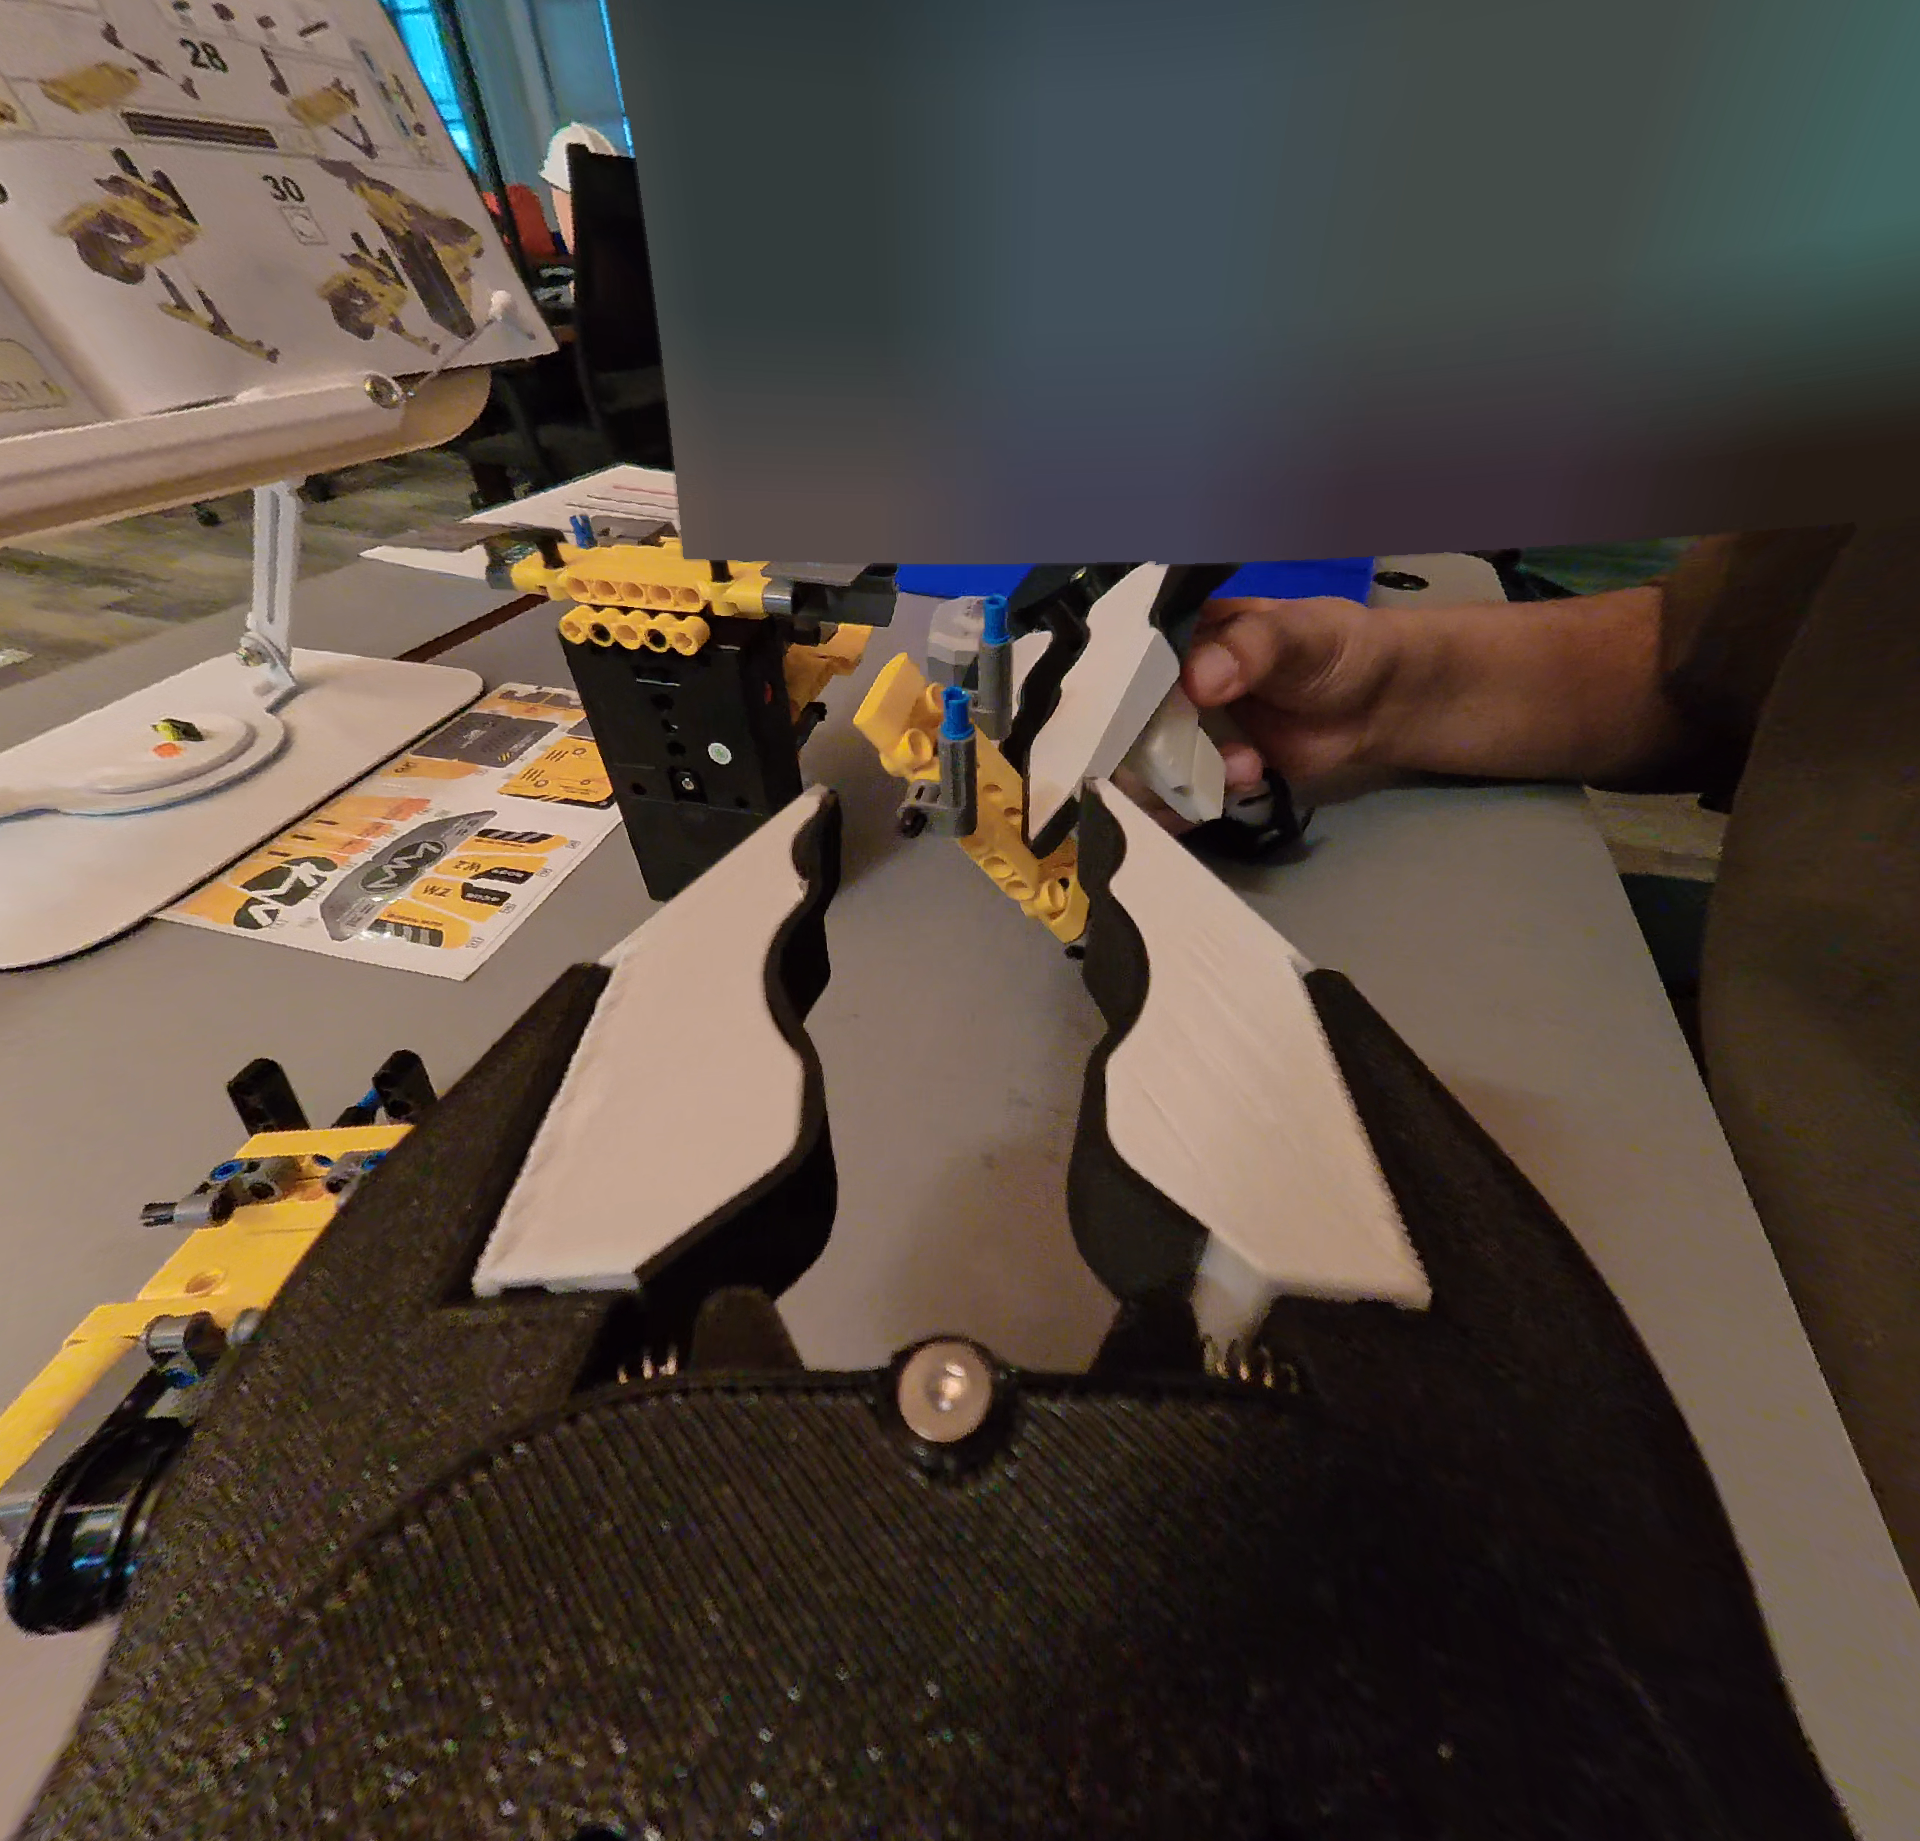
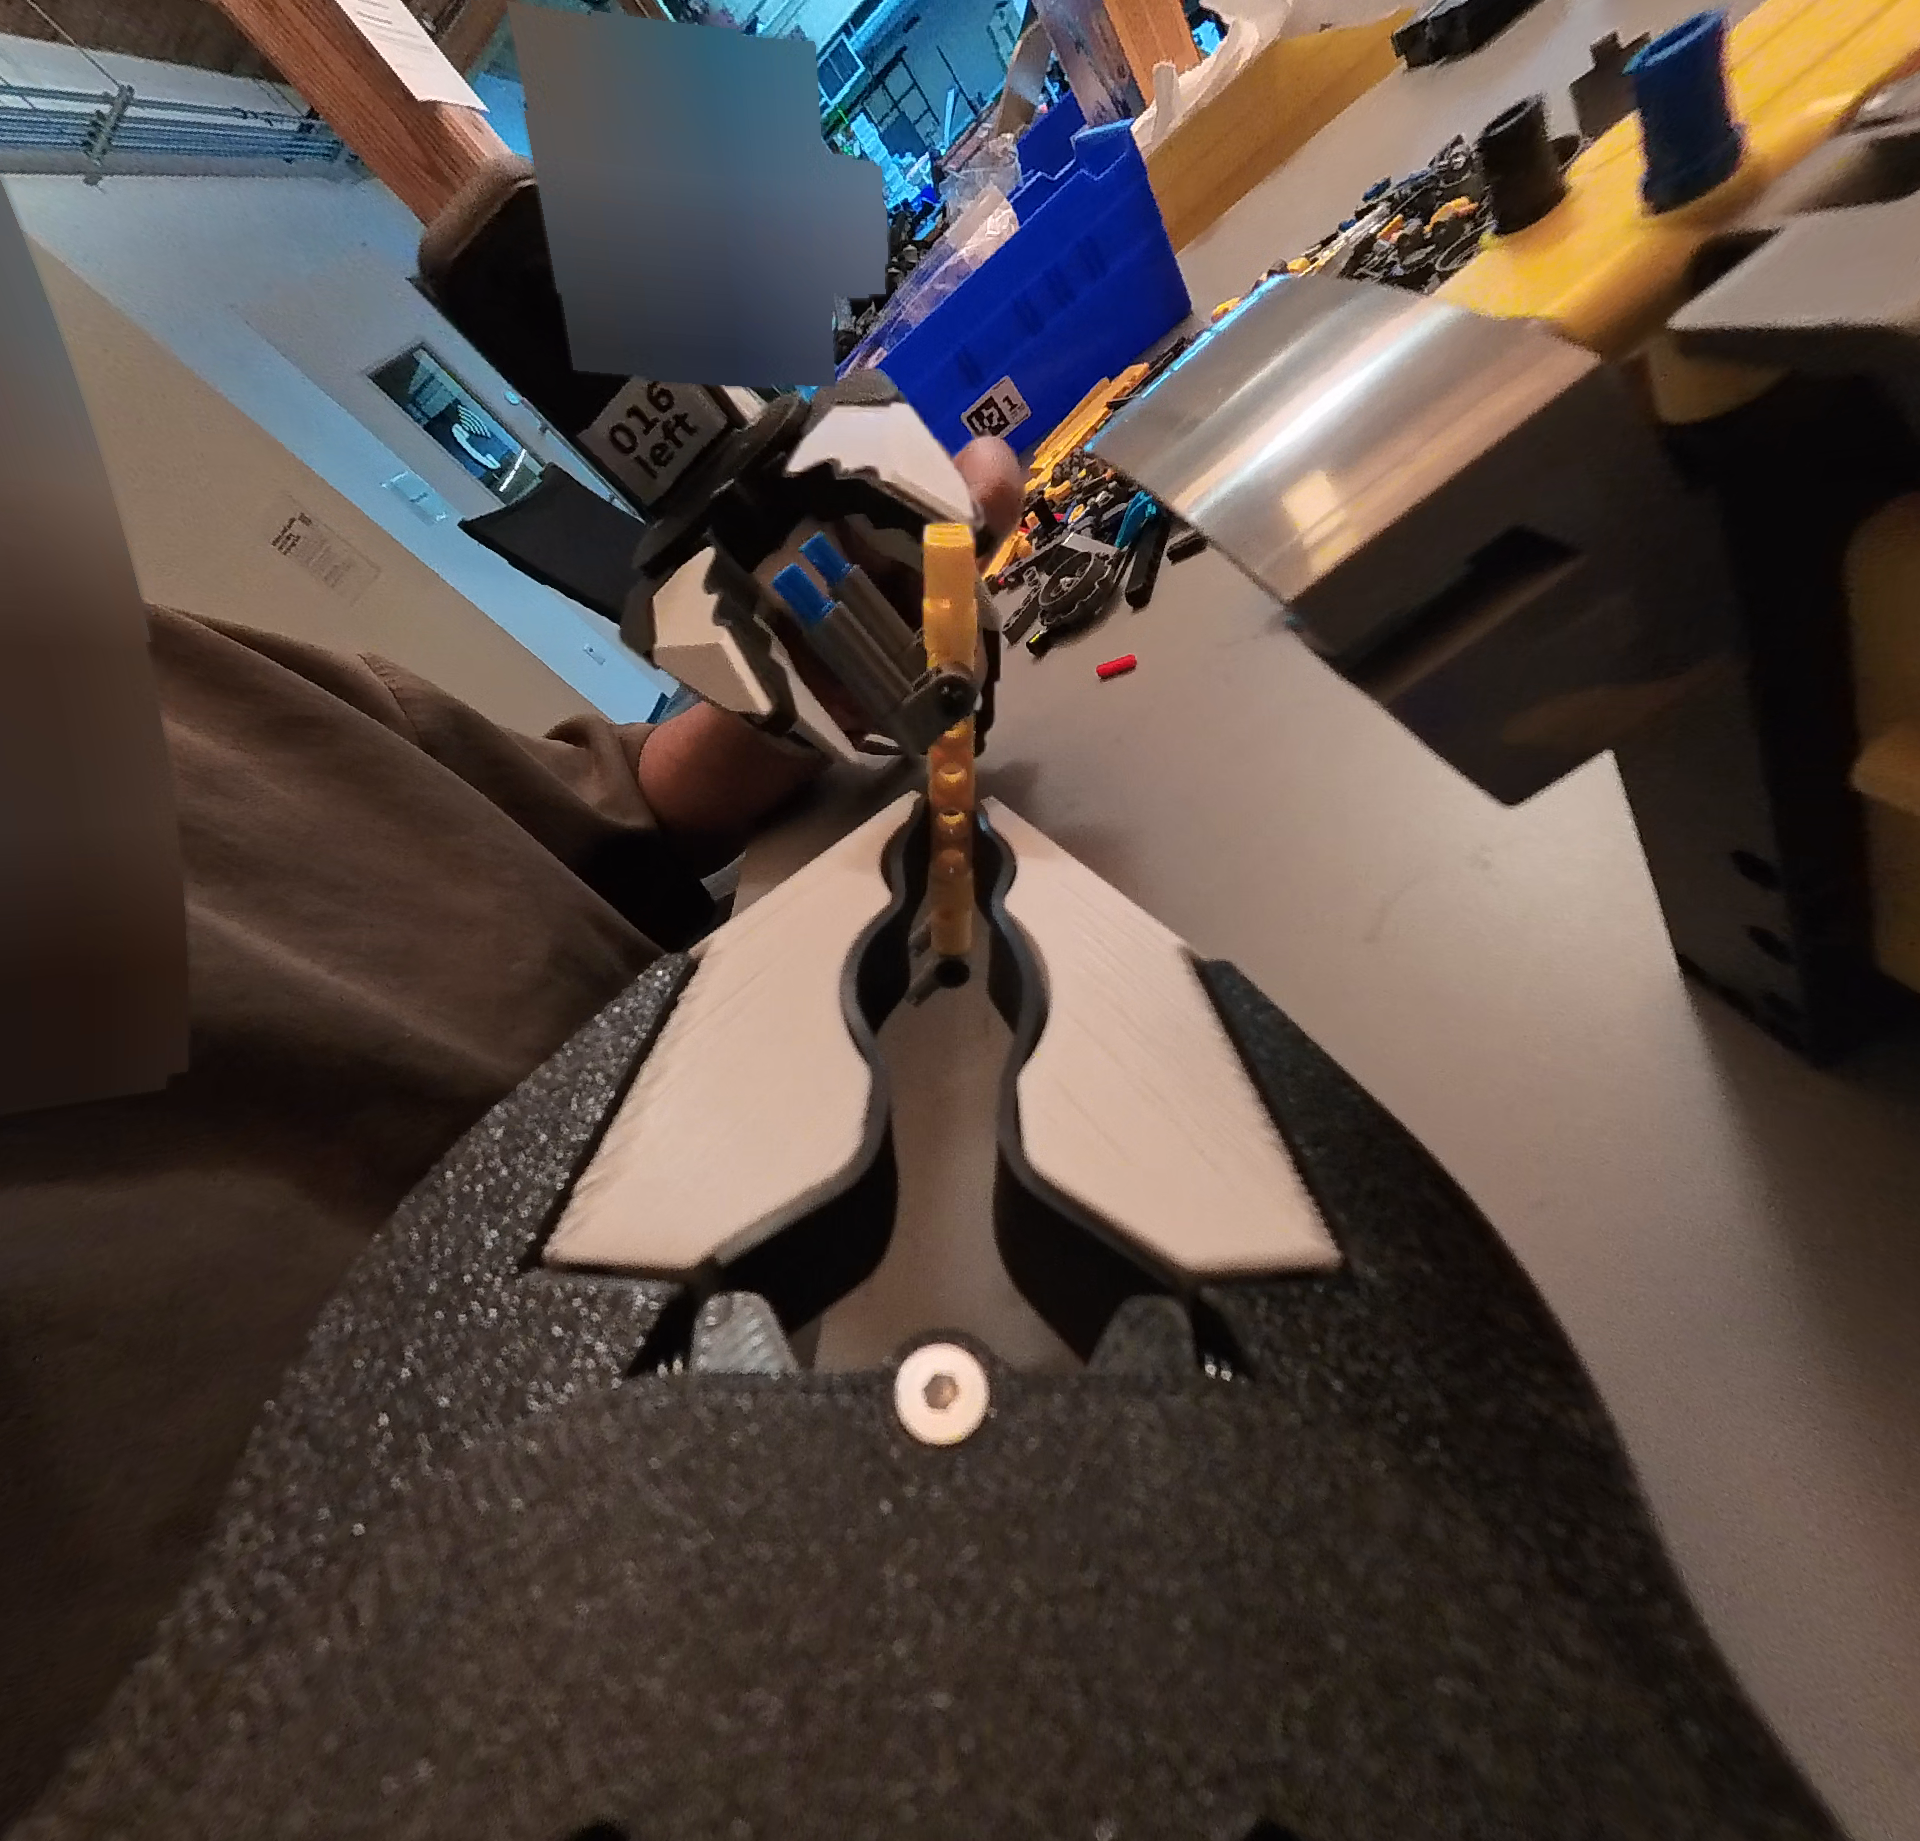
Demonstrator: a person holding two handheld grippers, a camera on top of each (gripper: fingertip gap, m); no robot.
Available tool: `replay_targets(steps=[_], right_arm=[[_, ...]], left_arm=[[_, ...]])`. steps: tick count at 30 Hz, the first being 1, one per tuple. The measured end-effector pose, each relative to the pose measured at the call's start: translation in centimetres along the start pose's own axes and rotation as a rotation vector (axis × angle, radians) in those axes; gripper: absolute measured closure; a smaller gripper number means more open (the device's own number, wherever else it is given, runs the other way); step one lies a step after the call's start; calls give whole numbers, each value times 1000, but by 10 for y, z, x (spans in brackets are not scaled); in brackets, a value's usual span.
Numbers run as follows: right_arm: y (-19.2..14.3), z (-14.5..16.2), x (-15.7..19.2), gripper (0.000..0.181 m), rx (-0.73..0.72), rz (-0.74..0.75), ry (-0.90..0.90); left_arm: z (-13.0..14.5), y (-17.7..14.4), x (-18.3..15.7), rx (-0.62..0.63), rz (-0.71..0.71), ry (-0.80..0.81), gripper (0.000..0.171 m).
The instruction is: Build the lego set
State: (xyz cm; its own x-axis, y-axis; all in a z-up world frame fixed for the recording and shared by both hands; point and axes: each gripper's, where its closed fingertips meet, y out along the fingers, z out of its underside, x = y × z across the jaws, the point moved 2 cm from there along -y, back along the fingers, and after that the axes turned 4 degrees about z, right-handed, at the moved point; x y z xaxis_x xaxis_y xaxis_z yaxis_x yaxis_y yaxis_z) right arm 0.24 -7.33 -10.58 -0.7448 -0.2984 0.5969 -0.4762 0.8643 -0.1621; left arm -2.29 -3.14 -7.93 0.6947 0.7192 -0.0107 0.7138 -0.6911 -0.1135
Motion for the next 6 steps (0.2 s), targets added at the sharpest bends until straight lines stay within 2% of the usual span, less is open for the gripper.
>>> replay_targets(steps=[6], right_arm=[[0,-1,4,175,-10,-26,7]], left_arm=[[4,3,2,-16,26,-84,125]])
